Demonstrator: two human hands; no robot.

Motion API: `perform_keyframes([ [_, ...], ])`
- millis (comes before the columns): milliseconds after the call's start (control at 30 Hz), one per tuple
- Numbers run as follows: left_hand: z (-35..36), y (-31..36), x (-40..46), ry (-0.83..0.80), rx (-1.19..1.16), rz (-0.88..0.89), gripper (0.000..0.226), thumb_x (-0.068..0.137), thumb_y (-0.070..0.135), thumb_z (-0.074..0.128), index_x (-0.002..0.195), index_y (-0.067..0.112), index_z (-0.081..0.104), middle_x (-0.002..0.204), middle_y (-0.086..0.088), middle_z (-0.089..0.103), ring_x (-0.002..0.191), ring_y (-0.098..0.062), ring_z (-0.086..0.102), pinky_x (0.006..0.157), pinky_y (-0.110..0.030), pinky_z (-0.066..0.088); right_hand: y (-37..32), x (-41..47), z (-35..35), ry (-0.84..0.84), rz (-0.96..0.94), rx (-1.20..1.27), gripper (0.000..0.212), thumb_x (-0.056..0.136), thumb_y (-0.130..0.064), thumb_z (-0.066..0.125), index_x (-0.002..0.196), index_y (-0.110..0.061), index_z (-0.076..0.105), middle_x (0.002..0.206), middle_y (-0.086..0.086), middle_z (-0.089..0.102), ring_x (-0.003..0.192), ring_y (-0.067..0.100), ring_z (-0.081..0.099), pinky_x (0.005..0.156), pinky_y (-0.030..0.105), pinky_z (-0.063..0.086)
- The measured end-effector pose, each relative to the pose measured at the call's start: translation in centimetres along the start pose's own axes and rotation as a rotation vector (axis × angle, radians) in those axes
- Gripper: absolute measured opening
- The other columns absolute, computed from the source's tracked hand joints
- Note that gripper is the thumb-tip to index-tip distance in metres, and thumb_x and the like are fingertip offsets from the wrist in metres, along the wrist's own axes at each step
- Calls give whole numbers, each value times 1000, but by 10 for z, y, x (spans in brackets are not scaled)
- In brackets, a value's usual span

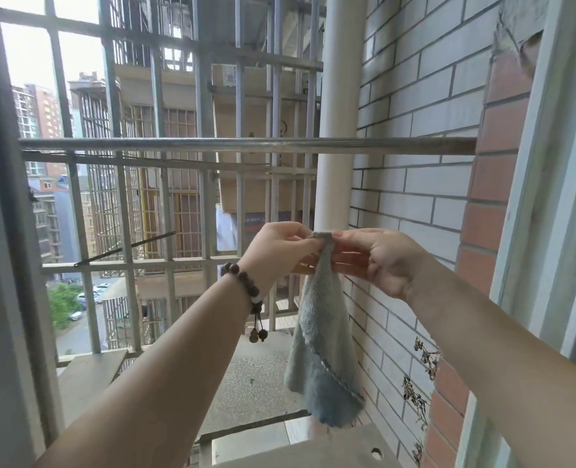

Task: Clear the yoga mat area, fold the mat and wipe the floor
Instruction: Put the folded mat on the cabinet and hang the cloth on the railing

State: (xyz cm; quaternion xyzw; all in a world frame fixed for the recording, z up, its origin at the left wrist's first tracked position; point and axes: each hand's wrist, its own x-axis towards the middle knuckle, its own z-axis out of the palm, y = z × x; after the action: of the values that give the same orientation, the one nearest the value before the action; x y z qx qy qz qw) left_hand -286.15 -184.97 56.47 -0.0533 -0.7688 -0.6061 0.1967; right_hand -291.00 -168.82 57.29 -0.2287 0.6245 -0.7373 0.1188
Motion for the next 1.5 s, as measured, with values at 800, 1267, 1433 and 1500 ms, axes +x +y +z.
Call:
perform_keyframes([
  [800, -11, 6, 32, -55, 829, 229, 11, 84, 9, 60, 79, 16, 66, 73, 9, 57, 68, -10, 55, 59, -17, 44, -28, 15, -8, 224, -195, -98, 27, 96, -9, 41, 75, -6, 58, 69, 12, 54, 65, 22, 54, 58, 30, 46],
  [1267, -90, 34, 61, 230, 698, 391, 21, 86, 6, 63, 76, 23, 70, 71, 7, 64, 60, -1, 54, 57, -23, 48, -106, 9, -38, 210, -396, -1347, 13, 83, -2, 64, 79, -11, 72, 71, 1, 64, 67, 13, 54, 57, 19, 40],
  [1433, -107, 34, 74, 570, 679, 418, 14, 77, 11, 71, 66, 4, 67, 59, -9, 56, 56, -17, 44, 47, -17, 36, -102, 16, -57, 515, -475, -1464, 28, 84, -1, 48, 71, -19, 64, 70, 3, 60, 72, 29, 58, 66, 29, 43],
  [1500, -106, 39, 76, 623, 584, 351, 16, 80, 7, 68, 64, 7, 67, 56, -3, 58, 48, -17, 49, 45, -17, 39, -97, 23, -56, 640, -540, -1294, 26, 87, -5, 42, 72, -17, 58, 64, 6, 59, 56, 33, 62, 54, 33, 50],
])
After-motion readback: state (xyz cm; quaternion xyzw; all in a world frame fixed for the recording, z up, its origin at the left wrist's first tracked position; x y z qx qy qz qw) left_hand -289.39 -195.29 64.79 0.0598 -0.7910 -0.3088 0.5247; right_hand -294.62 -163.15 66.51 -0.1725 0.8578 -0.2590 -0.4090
